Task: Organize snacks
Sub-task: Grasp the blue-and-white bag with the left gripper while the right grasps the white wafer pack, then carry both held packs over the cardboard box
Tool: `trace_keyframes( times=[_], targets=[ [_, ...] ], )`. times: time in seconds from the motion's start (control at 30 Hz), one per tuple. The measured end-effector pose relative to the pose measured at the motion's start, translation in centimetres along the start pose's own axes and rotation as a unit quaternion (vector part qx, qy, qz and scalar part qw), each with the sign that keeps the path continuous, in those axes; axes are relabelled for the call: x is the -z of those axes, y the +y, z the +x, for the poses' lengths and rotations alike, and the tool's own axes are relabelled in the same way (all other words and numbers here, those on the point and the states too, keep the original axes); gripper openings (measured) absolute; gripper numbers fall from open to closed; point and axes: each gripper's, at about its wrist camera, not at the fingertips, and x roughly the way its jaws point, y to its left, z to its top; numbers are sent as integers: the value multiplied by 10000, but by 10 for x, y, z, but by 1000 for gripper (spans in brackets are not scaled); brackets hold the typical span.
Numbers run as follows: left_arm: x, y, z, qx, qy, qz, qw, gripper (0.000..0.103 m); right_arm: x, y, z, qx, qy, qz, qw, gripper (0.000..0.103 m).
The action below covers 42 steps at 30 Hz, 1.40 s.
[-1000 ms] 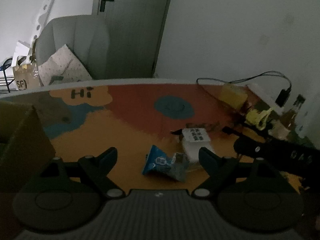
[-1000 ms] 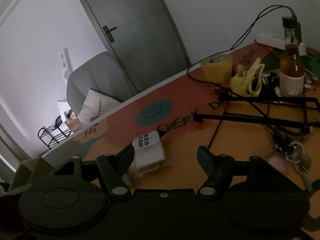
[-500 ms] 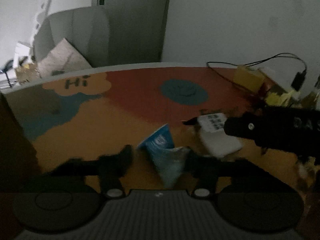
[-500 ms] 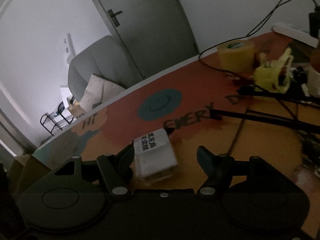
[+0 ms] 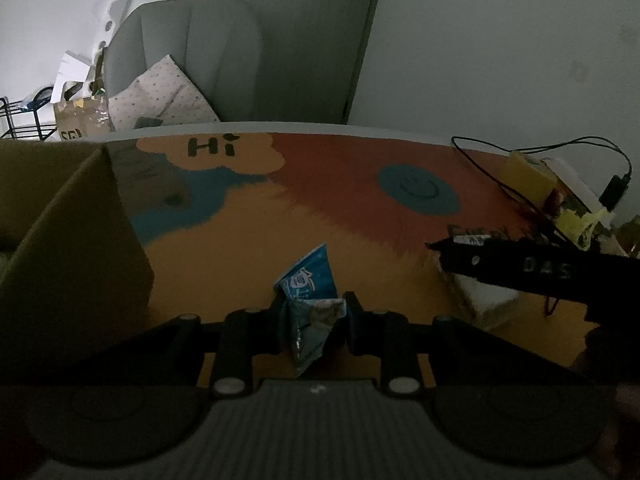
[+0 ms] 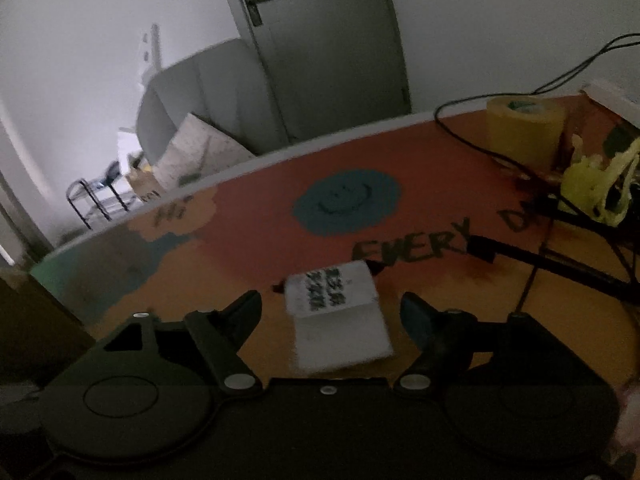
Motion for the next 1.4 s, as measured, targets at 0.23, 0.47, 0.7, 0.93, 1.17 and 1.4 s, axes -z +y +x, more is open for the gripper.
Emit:
trace_keyframes(
  times=[0.23, 0.47, 0.7, 0.93, 1.17, 1.4],
  targets=[
    [5, 6, -12, 54, 9, -57, 10000, 26, 6, 3, -9, 264, 126, -196, 9994, 46],
    [9, 8, -36, 156, -116, -42, 9998, 26, 21, 4, -39, 91, 31, 91, 9999, 45],
    [12, 10, -71, 267, -354, -16, 9990, 26, 28, 19, -73, -37, -232, 116, 9997, 45],
    [14, 19, -107, 342, -632, -21, 9974, 26, 32, 39, -101, -181, -486, 51, 9986, 45],
    [15, 31, -139, 364, -903, -62, 9952, 26, 34, 58, -122, -265, -689, -18, 9973, 44],
    [11, 50, -166, 406, -1129, -144, 9927, 26, 36, 81, -139, -363, -804, -63, 9961, 44]
  ],
)
